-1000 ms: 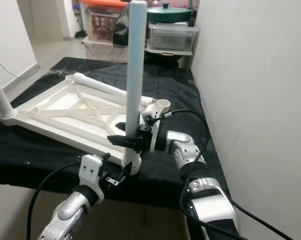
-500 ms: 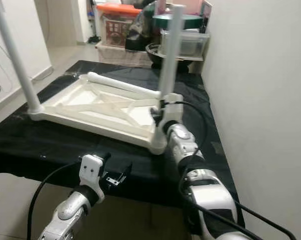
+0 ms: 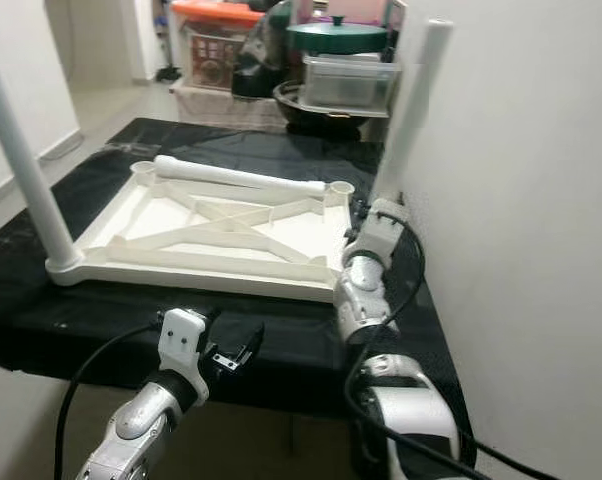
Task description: Building children table
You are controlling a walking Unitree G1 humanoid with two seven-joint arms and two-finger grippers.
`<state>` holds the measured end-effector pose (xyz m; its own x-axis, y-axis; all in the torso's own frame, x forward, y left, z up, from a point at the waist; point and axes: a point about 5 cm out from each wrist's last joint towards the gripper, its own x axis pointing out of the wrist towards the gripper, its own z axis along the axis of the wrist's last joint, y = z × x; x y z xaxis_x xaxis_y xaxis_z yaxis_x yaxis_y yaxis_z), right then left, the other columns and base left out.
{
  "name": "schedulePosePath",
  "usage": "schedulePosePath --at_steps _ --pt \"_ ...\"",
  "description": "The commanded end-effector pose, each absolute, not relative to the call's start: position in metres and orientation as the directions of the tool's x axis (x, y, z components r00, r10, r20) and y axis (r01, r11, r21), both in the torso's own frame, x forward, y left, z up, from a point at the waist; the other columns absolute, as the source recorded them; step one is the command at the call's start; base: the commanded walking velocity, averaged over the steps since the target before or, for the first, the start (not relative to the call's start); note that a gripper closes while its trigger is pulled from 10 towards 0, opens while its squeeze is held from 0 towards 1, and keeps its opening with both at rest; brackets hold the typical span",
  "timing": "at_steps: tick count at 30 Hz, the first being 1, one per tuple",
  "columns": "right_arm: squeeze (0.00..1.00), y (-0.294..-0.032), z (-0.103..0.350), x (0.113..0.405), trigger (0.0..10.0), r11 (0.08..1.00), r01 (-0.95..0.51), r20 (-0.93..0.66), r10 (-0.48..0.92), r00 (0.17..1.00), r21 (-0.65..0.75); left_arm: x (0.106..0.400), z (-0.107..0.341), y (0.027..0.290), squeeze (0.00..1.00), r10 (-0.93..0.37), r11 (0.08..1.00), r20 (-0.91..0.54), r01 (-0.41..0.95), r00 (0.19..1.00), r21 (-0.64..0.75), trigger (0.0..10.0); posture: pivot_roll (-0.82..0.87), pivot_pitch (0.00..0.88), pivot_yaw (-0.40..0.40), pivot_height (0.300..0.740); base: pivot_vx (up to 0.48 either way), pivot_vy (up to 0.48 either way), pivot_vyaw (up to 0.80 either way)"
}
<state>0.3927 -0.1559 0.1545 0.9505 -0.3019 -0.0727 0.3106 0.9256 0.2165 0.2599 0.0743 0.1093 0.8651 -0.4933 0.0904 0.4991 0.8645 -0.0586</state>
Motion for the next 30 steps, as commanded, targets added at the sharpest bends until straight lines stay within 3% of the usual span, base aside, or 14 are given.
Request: schedulePosePath --at_steps 1,2,3,4,6,8,11,16,19,22,23,26,29,30 --pt "0.55 -0.143 0.157 0.394 10.0 0.956 0.198 -0.023 -0.198 0.98 0.216 0.261 0.108 0.074 0.0 -0.497 0.863 0.079 0.502 0.864 -0.052 10.0 0.14 0.0 -0.074 0.74 0.0 0.0 0.0" --pt "0.55 -0.14 0.161 0.394 10.0 0.967 0.144 0.017 -0.151 0.988 0.212 0.261 0.108 0.074 0.0 -0.497 0.864 0.08 0.502 0.864 -0.052 10.0 0.14 0.0 -0.074 0.74 0.0 0.0 0.0" --pt "0.0 -0.141 0.165 0.395 10.0 0.972 0.063 0.051 -0.076 0.996 0.226 0.262 0.108 0.074 0.0 -0.498 0.863 0.08 0.502 0.864 -0.052 10.0 0.13 0.0 -0.07 0.74 0.0 0.0 0.0" --pt "0.0 -0.141 0.165 0.395 10.0 0.972 0.063 0.051 -0.076 0.996 0.226 0.262 0.108 0.074 0.0 -0.498 0.863 0.08 0.502 0.864 -0.052 10.0 0.13 0.0 -0.07 0.74 0.0 0.0 0.0" --pt "0.0 -0.147 0.172 0.397 10.0 0.951 -0.184 0.095 0.165 0.982 0.249 0.262 0.109 0.074 0.0 -0.5 0.862 0.08 0.504 0.863 -0.052 10.0 0.13 0.0 -0.069 0.74 0.0 0.0 0.0" --pt "0.0 -0.149 0.174 0.397 10.0 0.928 -0.275 0.107 0.256 0.961 0.253 0.262 0.109 0.074 0.0 -0.5 0.862 0.081 0.505 0.862 -0.052 10.0 0.13 0.0 -0.066 0.74 0.0 0.0 0.0" --pt "0.0 -0.143 0.176 0.387 10.0 0.726 -0.65 0.079 0.652 0.754 0.224 0.262 0.109 0.074 0.0 -0.5 0.862 0.082 0.505 0.862 -0.05 10.0 0.14 0.0 -0.071 0.74 0.0 0.0 0.0" --pt "0.0 -0.137 0.174 0.375 10.0 0.557 -0.814 0.04 0.821 0.57 0.167 0.263 0.109 0.074 0.0 -0.5 0.862 0.083 0.505 0.862 -0.049 10.0 0.14 0.0 -0.073 0.74 0.0 0.0 0.0" --pt "0.0 -0.121 0.17 0.362 10.0 0.333 -0.935 -0.021 0.943 0.333 0.124 0.263 0.109 0.074 0.0 -0.499 0.862 0.083 0.504 0.862 -0.048 10.0 0.14 0.0 -0.077 0.74 0.0 0.0 0.0" --pt "0.0 -0.116 0.17 0.361 10.0 0.298 -0.946 -0.025 0.954 0.298 0.125 0.263 0.109 0.074 0.0 -0.499 0.863 0.083 0.504 0.863 -0.047 10.0 0.14 0.0 -0.077 0.74 0.0 0.0 0.0" --pt "0.0 -0.103 0.168 0.36 0.0 0.277 -0.954 -0.033 0.961 0.275 0.114 0.263 0.109 0.074 0.0 -0.499 0.863 0.083 0.503 0.863 -0.048 10.0 0.15 0.0 -0.078 0.74 0.0 0.0 0.0" --pt "0.0 -0.098 0.167 0.365 0.0 0.353 -0.931 -0.04 0.935 0.351 0.09 0.263 0.109 0.074 0.0 -0.499 0.863 0.083 0.503 0.863 -0.048 10.0 0.15 0.0 -0.078 0.74 0.0 0.0 0.0" --pt "0.0 -0.097 0.164 0.379 0.0 0.587 -0.808 -0.056 0.81 0.584 0.057 0.264 0.109 0.074 0.0 -0.498 0.863 0.082 0.503 0.863 -0.049 10.0 0.14 0.0 -0.077 0.74 0.0 0.0 0.0" --pt "0.0 -0.097 0.164 0.379 0.0 0.587 -0.808 -0.056 0.81 0.584 0.057 0.264 0.109 0.074 0.0 -0.498 0.863 0.082 0.503 0.863 -0.049 10.0 0.14 0.0 -0.077 0.74 0.0 0.0 0.0"
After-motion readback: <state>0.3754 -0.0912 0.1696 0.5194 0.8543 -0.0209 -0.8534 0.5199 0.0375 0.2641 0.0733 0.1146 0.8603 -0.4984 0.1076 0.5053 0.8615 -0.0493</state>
